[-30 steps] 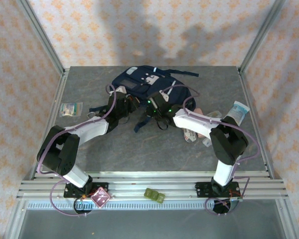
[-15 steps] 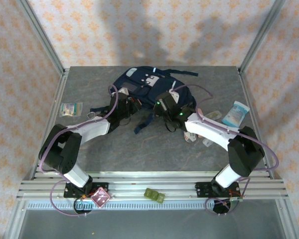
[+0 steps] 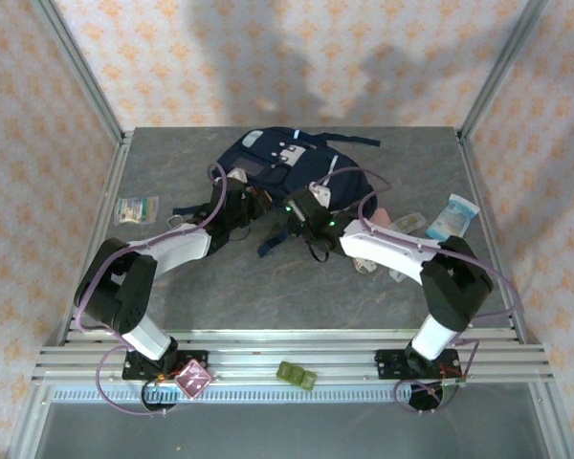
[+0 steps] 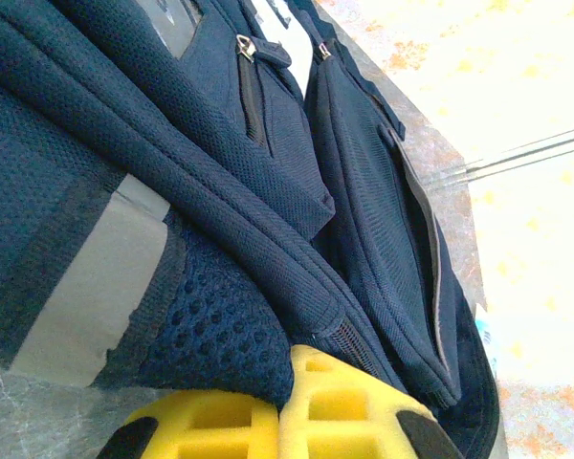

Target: Pack the student bag

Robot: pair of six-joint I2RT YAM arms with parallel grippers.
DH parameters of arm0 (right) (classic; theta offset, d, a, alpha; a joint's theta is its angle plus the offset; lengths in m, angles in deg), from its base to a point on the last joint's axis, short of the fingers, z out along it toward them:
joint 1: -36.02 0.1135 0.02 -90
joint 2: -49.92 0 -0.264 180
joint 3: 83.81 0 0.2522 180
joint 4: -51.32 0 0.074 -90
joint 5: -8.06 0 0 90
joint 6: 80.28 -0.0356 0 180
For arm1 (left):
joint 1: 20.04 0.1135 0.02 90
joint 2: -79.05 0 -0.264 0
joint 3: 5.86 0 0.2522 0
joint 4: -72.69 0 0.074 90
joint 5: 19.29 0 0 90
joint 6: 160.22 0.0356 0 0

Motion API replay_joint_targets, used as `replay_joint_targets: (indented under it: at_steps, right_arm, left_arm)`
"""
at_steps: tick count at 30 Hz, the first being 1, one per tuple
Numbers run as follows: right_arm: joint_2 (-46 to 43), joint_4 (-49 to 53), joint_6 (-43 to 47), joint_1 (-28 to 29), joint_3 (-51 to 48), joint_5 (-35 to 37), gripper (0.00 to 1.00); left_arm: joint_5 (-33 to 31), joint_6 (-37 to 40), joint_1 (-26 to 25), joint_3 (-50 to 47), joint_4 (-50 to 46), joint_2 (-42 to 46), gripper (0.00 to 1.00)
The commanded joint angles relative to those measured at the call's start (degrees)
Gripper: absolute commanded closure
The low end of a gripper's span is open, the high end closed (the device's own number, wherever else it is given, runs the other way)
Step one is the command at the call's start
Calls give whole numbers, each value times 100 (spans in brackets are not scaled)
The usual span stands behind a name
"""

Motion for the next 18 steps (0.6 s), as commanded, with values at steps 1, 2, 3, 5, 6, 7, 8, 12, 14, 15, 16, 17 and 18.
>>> replay_joint_targets:
  at_steps: [1, 2, 3, 5, 6, 7, 8, 12, 14, 15, 16, 17, 18]
  right_arm:
    - [266, 134, 118, -15, 443, 476, 70]
    - [362, 117, 161, -7, 547, 503, 70]
    - [454, 139, 179, -7, 656, 566, 70]
    - [676, 260, 213, -12, 939, 676, 71]
    - [747, 295, 217, -11, 1040, 729, 71]
    - [824, 309, 234, -7, 1115, 786, 71]
    - [878, 309, 235, -8, 1162, 879, 71]
    - [1027, 345, 261, -9, 1190, 1129, 76]
    - [1036, 294, 271, -14, 1105, 1165, 85]
    - [1032, 292, 237, -12, 1054, 1211, 87]
    - [991, 257, 218, -11, 986, 1233, 90]
    - [945, 215, 225, -7, 915, 1239, 92]
    - [889, 161, 262, -7, 841, 1209, 95]
  left_arm:
    - [379, -109, -60, 267, 481, 152, 100]
    - [394, -112, -70, 275, 477, 149, 100]
    - [397, -113, -81, 286, 476, 154, 100]
    - [399, -121, -108, 301, 481, 157, 100]
    - [407, -126, -117, 287, 490, 161, 100]
    - [408, -131, -121, 289, 489, 162, 100]
    - [417, -138, -122, 285, 498, 162, 100]
    - [448, -175, -128, 278, 551, 166, 100]
    - [456, -179, -134, 285, 560, 168, 100]
    - [445, -173, -134, 298, 552, 167, 100]
    - [441, -159, -134, 311, 543, 171, 100]
    - [422, -142, -134, 338, 529, 173, 100]
    - [406, -119, -135, 353, 493, 176, 100]
